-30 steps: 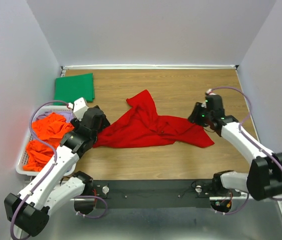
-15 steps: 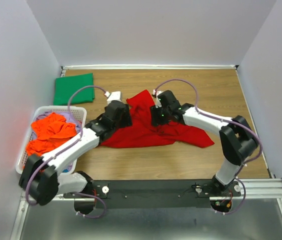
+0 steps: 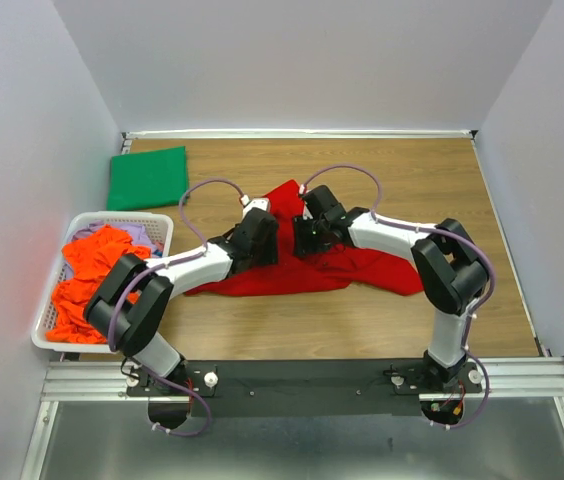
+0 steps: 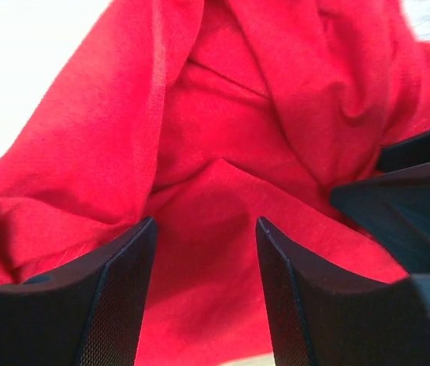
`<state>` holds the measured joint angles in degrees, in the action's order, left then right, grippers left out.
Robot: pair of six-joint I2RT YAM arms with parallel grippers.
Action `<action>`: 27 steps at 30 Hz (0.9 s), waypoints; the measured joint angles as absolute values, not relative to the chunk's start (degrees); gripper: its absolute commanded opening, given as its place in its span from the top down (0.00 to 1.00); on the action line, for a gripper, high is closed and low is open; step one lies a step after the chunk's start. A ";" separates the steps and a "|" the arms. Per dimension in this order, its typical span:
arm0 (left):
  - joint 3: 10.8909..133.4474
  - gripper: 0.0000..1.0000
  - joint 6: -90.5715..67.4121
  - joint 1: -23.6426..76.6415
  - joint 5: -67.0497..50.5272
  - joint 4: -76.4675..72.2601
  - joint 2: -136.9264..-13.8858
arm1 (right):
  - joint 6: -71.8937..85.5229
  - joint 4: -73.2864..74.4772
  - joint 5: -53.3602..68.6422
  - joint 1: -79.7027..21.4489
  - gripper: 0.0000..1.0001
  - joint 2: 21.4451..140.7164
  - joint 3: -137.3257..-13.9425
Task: Fold and stack the t-shirts
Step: Flatten the tshirt out
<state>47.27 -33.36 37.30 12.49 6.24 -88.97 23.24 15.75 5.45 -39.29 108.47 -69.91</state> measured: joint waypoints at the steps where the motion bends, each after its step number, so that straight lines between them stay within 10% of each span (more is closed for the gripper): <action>1: 47.27 0.38 -33.41 37.30 12.27 6.00 -89.82 | 23.57 15.70 4.93 -39.29 0.68 108.71 -69.91; 6: 46.68 0.40 -33.76 37.30 11.25 5.19 -91.74 | 24.71 15.77 0.45 -38.96 0.99 108.75 -69.91; 18: 46.11 0.40 -33.10 37.26 6.87 4.43 -91.07 | 16.25 17.23 -16.03 -22.06 0.99 108.40 -79.53; 23: 46.02 0.27 -31.40 37.60 4.27 5.37 -89.56 | 12.01 15.73 -23.75 -12.16 0.60 114.17 -93.45; 27: 46.00 0.16 -31.11 37.63 3.97 5.93 -86.63 | 10.66 16.10 -25.89 -9.37 0.47 114.43 -94.96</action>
